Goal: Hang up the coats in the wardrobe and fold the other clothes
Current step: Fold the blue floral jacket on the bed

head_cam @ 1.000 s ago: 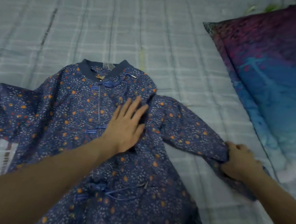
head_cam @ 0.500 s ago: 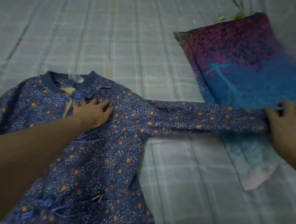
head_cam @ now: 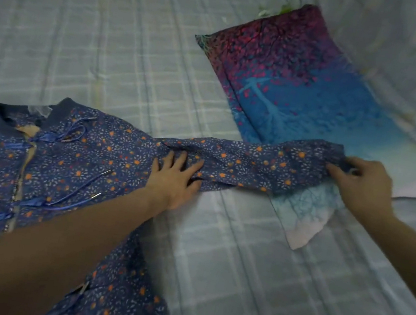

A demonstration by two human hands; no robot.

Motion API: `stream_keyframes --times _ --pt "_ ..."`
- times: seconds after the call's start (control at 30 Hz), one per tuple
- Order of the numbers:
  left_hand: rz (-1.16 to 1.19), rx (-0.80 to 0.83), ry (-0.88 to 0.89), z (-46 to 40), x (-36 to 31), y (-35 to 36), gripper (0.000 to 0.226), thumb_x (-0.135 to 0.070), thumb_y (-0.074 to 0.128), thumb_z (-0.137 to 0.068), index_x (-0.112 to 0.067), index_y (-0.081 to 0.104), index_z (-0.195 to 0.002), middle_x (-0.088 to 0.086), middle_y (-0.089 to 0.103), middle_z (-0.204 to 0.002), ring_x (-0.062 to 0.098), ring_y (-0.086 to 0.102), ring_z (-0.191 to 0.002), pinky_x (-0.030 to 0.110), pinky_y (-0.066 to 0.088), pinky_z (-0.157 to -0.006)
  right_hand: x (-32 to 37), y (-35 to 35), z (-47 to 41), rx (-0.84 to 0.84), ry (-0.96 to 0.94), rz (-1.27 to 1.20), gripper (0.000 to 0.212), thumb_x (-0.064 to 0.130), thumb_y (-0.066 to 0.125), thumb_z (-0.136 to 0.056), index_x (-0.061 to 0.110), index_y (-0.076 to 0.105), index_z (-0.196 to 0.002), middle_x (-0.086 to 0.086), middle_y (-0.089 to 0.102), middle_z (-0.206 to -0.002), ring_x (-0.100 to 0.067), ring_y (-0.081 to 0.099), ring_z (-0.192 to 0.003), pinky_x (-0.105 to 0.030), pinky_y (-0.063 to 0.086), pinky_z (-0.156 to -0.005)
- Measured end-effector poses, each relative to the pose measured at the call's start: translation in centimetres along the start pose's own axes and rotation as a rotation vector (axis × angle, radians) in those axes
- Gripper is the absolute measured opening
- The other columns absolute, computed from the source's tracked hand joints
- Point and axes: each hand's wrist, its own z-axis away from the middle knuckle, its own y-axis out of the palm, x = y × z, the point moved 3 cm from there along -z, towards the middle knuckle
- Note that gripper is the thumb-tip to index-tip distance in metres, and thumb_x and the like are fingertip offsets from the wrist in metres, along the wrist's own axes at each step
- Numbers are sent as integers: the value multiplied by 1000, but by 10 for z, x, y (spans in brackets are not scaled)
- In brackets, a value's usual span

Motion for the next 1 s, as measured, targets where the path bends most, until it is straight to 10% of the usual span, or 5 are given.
stream_keyframes --times 0.2,0.4,0.53,0.73,1.0 --pt "75 87 -21 -3 -25 -13 67 -72 24 -91 -51 -3 -149 4 -2 -164 39 -2 -148 52 6 -119 11 -28 -25 -109 412 -911 16 29 76 -80 17 65 -78 6 63 -68 -6 60 -60 -25 52 -55" --pt "30 229 -26 -4 -27 -18 66 -70 16 -93 -47 -2 -151 1 -11 -163 37 -9 -148 56 1 -118 6 -3 -21 350 632 -648 32 52 70 -80 29 61 -100 9 62 -92 -11 56 -83 -38 46 -79" --pt "147 -103 47 11 -33 -28 56 -57 29 -99 -35 29 -150 -1 8 -163 25 2 -149 48 2 -120 24 -6 -16 198 442 -575 24 1 60 -87 24 64 -83 -6 61 -88 -19 56 -74 -37 50 -67" --pt "1273 -371 146 50 -44 -92 14 -25 55 -98 -17 64 -105 -5 57 -98 12 56 -96 33 46 -91 147 -15 5 22 -277 -362 27 2 41 -73 23 57 -70 -3 57 -73 -18 51 -71 -34 42 -69" --pt "1822 -24 36 122 84 -179 27 -42 56 -95 -26 54 -116 0 65 -105 23 69 -92 32 55 -71 357 38 97 159 -834 -507 22 -1 47 -76 17 54 -86 -7 64 -88 -22 60 -83 -39 48 -76"
